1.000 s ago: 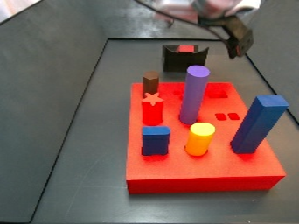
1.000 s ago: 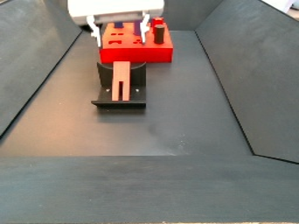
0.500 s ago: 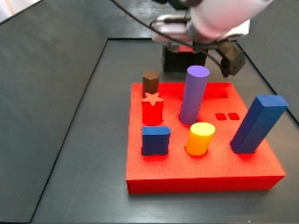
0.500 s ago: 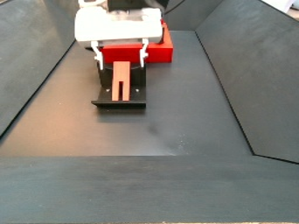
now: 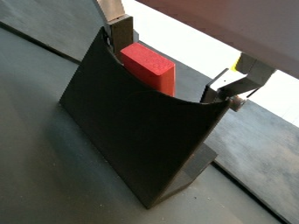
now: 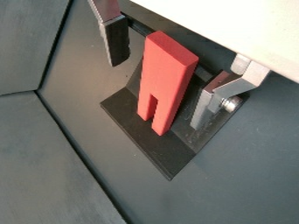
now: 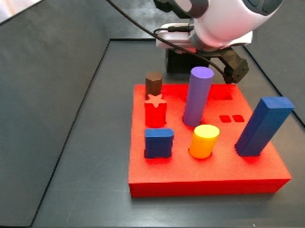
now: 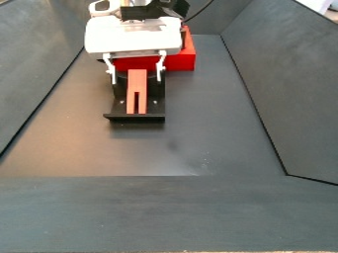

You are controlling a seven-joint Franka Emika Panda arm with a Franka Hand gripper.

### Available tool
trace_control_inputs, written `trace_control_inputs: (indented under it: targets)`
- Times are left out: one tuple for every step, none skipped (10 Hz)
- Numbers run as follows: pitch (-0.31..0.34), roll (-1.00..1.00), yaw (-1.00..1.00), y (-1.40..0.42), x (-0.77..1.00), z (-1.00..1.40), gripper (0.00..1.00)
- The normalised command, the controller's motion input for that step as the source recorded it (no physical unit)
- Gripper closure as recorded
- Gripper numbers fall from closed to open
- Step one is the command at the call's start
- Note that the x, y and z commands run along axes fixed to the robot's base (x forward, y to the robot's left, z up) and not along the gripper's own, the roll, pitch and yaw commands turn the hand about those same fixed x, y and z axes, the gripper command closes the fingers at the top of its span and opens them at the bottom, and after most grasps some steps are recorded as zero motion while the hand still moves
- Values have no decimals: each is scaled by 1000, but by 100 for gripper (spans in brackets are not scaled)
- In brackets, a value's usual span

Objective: Pick up the double-square object. Move up. Rotate the double-square object. Place the double-square object on the fixture. Regrasp the double-square object. Move to above the board. Insert the double-square object.
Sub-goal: Regrasp the double-square object, then move to above the board.

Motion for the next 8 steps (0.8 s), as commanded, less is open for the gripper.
trace_control_inputs:
  targets:
    - [52,45,12,-2,15,-176,0]
    - [52,46,18,-2,15,-175,0]
    - [0,0,0,0,0,0,100]
    - [-139,22,-185,-183,47,1000,100]
    - [-134,22,-188,-183,45,1000,100]
    - [-78,26,-202,-165,30,1000,100]
    - [-51,21,-203,-157,28,1000,100]
    - [15,17,-186,-152,24,1000,100]
